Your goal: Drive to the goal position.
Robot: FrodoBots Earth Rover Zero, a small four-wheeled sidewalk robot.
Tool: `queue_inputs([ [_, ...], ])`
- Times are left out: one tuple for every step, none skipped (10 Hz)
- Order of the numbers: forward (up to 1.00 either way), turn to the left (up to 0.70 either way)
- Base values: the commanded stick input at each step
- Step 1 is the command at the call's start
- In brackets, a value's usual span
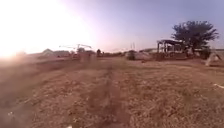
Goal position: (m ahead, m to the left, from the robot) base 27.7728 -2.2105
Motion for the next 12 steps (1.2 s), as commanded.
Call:
queue_inputs([
  [0.69, 0.0],
  [0.69, 0.0],
  [0.69, 0.0],
  [0.69, 0.0],
  [0.69, 0.0],
  [0.69, 0.0],
  [0.69, 0.0],
  [0.69, 0.0],
  [0.69, 0.0],
  [0.69, 0.0],
  [0.69, 0.0],
  [0.69, 0.0],
])
